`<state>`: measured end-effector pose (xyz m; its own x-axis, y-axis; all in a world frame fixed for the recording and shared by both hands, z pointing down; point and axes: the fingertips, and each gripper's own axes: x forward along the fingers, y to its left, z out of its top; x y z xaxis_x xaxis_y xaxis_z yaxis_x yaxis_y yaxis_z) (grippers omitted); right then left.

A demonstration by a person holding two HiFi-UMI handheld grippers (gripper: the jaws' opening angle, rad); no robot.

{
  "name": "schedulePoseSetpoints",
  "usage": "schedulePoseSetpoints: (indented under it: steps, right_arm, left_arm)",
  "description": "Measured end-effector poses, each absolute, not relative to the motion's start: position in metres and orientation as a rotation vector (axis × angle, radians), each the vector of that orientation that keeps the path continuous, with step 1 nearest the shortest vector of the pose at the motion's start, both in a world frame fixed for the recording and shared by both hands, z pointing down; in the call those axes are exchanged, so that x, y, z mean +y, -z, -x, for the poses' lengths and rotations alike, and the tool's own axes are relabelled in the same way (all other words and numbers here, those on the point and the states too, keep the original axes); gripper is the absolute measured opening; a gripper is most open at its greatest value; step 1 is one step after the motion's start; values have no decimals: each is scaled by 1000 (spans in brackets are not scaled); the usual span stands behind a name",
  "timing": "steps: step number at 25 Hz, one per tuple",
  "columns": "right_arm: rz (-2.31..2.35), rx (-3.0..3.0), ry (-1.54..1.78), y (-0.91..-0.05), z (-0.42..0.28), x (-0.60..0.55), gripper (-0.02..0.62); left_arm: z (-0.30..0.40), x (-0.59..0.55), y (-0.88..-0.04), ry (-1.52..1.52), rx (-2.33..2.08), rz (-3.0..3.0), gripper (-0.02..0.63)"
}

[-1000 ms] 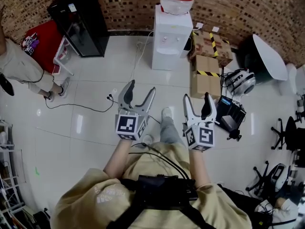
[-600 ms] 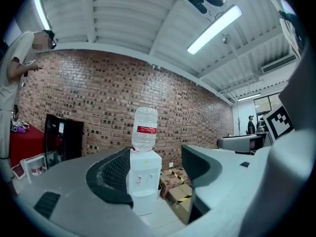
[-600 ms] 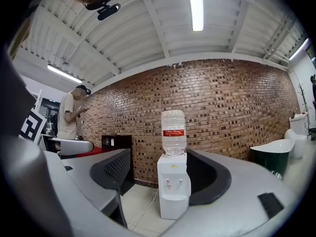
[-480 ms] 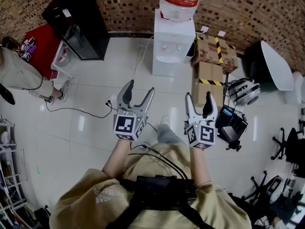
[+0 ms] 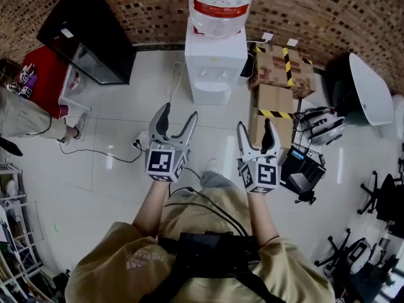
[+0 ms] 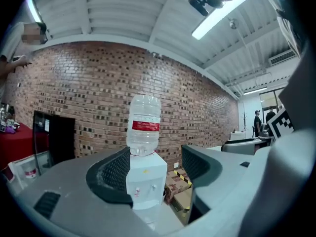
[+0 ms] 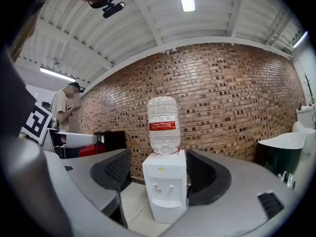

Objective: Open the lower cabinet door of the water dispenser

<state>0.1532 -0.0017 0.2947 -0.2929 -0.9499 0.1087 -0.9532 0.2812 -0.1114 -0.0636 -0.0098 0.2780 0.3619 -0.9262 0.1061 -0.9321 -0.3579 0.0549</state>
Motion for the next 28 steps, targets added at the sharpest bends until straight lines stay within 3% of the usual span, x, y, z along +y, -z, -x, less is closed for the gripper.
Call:
schedulePoseSetpoints:
  steps: [18, 28]
  right_arm:
    - [-1755, -2447, -502, -381, -166, -61, 356]
    - [-1692, -2308, -642, -541, -174, -84, 356]
  left_arm:
    - [34, -73, -339, -180, -1620, -2444, 316]
    - [29, -95, -461, -269, -1454, -2407, 316]
